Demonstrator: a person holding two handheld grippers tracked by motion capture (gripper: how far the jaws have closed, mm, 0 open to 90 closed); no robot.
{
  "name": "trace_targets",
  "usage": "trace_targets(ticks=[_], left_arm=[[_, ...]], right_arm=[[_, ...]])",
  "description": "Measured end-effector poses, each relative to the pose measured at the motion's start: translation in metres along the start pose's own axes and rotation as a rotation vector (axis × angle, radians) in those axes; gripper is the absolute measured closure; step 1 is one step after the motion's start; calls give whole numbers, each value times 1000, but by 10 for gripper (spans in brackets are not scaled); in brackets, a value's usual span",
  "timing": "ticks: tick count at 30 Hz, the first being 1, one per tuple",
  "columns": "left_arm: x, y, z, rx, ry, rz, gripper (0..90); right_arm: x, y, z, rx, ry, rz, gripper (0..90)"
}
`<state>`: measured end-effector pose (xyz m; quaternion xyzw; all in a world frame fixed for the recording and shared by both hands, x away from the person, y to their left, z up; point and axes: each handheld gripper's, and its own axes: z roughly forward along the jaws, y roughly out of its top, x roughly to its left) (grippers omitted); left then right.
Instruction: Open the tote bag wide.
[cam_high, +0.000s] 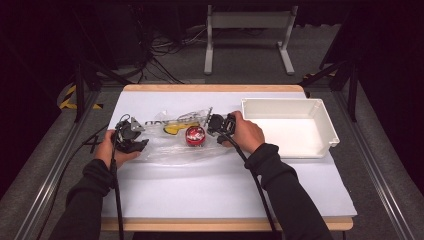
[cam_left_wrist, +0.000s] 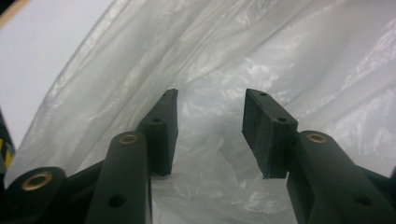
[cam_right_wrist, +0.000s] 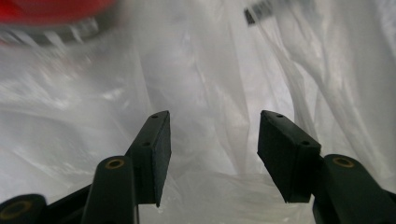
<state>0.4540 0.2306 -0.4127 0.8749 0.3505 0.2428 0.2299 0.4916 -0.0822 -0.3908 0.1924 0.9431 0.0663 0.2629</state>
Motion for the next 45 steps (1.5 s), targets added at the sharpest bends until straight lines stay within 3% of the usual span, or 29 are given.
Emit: trace_targets(ticks=[6, 11, 13, 15, 18, 20, 24, 27, 32, 33, 39, 43, 45], left_arm=[[-2, 4, -10, -56, -22, -3, 526], [1, 9, -24, -122, -65, -28, 553], [2, 9, -29, -149, -89, -28, 607], [2, 8, -33, -176, -102, -23, 736], [3, 8, -36, -191, -119, -14, 864], [3, 8, -38, -203, -122, -16, 854], [3, 10, -46, -259, -174, -26, 810], [-5, 13, -54, -309, -224, 14, 771], [-18, 13, -64, -376, -263, 56, 729], [-24, 12, -68, -397, -263, 69, 677], [-42, 2, -80, -474, -281, 86, 578], [-57, -8, -94, -530, -279, 112, 488], [-66, -16, -98, -547, -279, 97, 407]], right_arm=[[-3, 2, -14, -84, 40, 22, 461], [-3, 4, -28, -167, 80, 38, 566], [-2, 4, -34, -214, 114, 40, 645], [-2, 4, -39, -262, 144, 45, 733], [0, 5, -44, -306, 183, 45, 761], [0, 6, -45, -319, 200, 45, 754], [3, 9, -45, -340, 244, 53, 672], [6, 12, -42, -340, 285, 43, 590], [8, 17, -37, -323, 319, 58, 456], [10, 20, -35, -313, 326, 59, 417], [11, 25, -28, -292, 336, 90, 317], [8, 30, -24, -256, 366, 140, 278], [6, 32, -22, -254, 385, 158, 271]])
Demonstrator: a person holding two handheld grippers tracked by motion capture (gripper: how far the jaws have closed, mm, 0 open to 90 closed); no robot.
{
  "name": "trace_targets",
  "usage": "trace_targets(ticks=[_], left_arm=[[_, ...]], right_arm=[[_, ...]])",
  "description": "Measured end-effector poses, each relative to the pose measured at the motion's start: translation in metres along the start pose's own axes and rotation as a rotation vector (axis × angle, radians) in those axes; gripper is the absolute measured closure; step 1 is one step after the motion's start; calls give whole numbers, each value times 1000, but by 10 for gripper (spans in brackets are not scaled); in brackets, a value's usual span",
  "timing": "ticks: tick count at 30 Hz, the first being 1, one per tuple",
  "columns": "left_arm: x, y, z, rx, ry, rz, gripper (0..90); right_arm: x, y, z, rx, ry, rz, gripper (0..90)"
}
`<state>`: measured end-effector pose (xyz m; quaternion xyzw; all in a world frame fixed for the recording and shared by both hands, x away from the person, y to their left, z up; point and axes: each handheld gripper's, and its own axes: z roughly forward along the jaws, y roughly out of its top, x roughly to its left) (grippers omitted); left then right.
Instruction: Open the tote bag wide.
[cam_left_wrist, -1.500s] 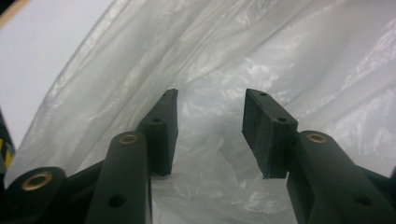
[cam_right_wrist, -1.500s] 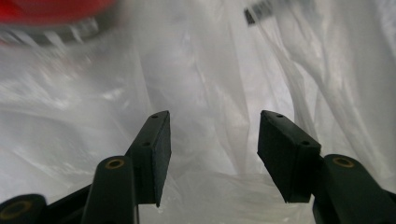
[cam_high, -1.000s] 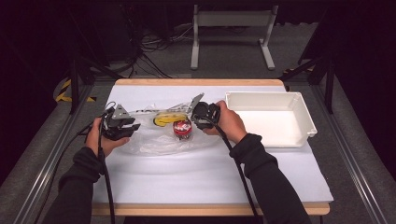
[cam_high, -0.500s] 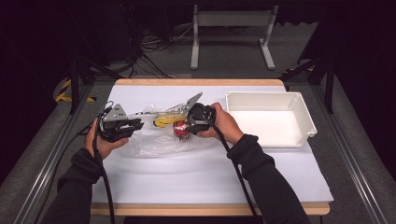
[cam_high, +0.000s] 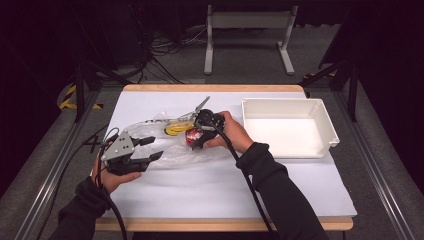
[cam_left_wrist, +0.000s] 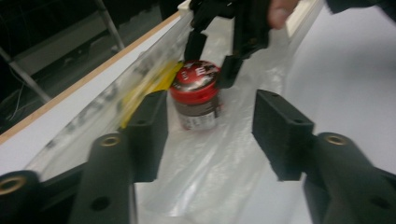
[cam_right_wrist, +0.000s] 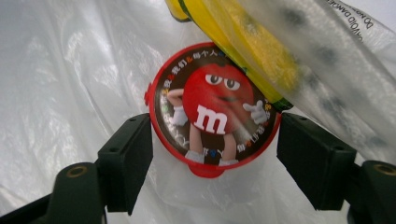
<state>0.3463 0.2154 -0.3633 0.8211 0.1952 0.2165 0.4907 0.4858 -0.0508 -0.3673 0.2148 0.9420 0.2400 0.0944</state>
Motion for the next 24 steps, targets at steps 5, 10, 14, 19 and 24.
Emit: trace_targets(ticks=[5, 10, 14, 19, 24], left_arm=[[-25, -27, -5, -38, 35, -33, 271], [-37, -57, 2, 11, 86, -23, 211], [-35, -73, 8, 27, 96, -50, 190], [-26, -87, 18, 66, 83, -61, 192], [-26, -89, 22, 96, 83, -56, 177]], right_arm=[[-1, 3, 4, 10, 12, 38, 245], [-1, 9, 10, 34, 21, 57, 250], [-3, 13, 11, 55, 29, 58, 250], [-6, 16, 13, 83, 53, 64, 246], [-3, 20, 13, 96, 47, 60, 243]])
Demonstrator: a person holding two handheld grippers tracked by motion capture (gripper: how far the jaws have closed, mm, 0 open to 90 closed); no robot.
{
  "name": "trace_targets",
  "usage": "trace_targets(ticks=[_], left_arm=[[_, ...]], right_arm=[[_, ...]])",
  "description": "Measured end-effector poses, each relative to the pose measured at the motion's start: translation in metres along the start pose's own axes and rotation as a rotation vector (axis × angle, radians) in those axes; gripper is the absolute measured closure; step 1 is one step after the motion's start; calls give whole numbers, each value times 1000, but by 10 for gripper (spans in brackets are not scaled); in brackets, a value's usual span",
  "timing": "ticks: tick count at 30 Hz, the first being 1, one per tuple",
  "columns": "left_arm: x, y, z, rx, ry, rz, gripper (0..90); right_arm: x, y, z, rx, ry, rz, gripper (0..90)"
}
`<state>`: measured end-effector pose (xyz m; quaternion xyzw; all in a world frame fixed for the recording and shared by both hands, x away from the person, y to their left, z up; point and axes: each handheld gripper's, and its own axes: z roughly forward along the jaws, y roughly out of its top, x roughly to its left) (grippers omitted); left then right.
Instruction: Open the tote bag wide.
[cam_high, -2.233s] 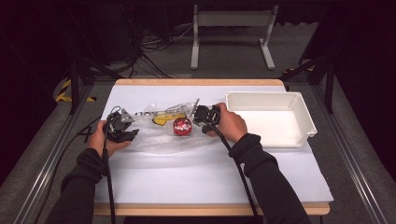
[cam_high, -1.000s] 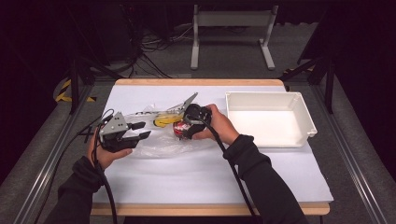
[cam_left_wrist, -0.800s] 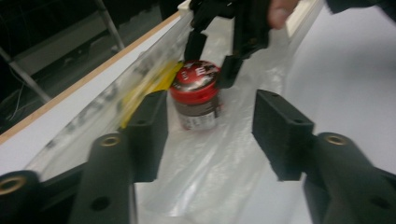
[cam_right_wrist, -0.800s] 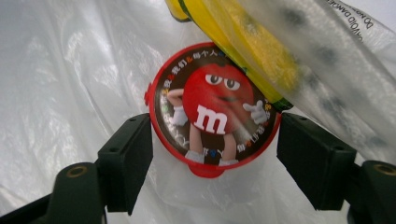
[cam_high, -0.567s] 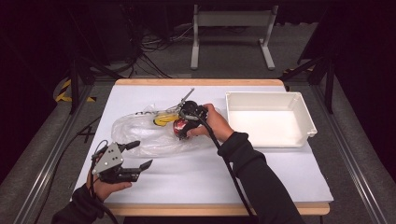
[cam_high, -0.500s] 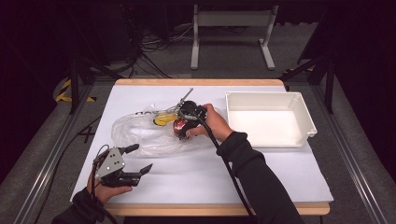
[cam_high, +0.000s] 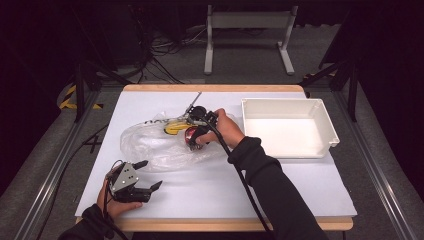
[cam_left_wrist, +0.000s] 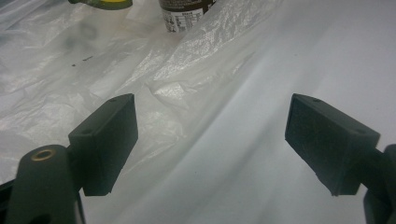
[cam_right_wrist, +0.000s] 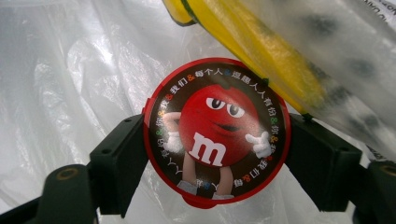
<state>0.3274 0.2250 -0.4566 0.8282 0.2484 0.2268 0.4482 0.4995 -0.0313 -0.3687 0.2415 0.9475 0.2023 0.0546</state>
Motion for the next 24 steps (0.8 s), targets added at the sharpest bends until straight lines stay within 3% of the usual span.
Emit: trace_targets(ticks=[7, 11, 16, 22, 24], left_arm=[[0, -2, -6, -42, 11, -16, 169], [-5, -2, -14, -61, -1, -62, 162], [-7, -4, -23, -46, 21, -115, 138], [-1, -12, -24, -27, 45, -137, 126], [-1, -12, -24, -26, 57, -123, 122]], right_arm=[[4, 3, -2, 21, -12, -31, 216], [8, 5, -2, 40, -34, -48, 187], [8, 7, 6, 62, -55, -50, 217], [6, 6, 7, 65, -44, -44, 238], [7, 6, 7, 62, -46, -43, 239]])
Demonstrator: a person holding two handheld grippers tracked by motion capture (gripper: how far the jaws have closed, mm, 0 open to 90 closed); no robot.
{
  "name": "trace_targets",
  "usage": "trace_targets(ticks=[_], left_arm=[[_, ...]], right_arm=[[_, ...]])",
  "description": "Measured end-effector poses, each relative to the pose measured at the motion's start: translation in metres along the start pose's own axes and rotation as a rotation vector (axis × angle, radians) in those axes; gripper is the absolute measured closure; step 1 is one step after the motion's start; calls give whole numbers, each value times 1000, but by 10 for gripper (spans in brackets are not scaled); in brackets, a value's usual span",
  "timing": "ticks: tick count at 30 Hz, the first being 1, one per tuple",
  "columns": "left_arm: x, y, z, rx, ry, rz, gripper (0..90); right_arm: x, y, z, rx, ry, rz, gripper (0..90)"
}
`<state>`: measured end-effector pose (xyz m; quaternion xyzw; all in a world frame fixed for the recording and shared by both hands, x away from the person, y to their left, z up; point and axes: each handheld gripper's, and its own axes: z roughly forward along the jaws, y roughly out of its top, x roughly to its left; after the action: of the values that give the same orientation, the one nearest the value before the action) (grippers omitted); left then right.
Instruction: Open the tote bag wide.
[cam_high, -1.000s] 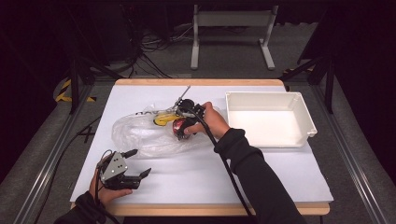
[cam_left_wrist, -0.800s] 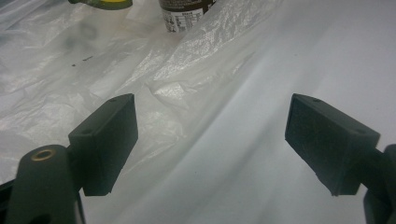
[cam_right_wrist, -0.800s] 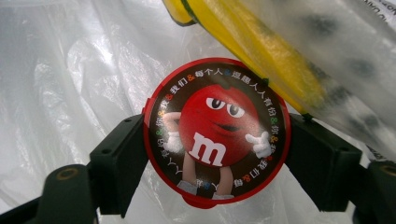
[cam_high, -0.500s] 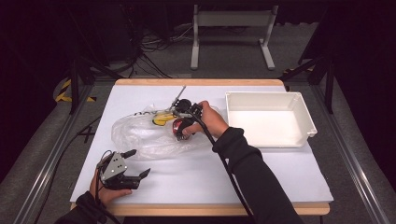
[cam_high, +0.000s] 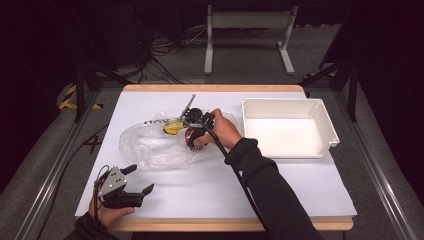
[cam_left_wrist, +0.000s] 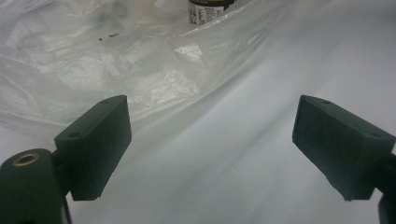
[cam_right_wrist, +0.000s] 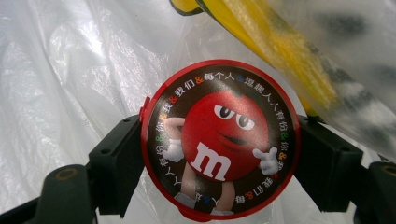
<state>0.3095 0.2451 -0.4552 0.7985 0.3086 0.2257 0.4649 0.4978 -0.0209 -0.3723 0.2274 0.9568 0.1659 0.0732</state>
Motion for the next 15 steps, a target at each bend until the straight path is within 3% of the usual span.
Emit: trace_targets(ticks=[6, 15], left_arm=[[3, 0, 1, -1, 24, -3, 111], [3, -1, 1, -6, 8, -8, 108]], right_arm=[[1, -3, -8, -24, -9, 4, 244], [7, -4, -24, -25, -27, -29, 244]])
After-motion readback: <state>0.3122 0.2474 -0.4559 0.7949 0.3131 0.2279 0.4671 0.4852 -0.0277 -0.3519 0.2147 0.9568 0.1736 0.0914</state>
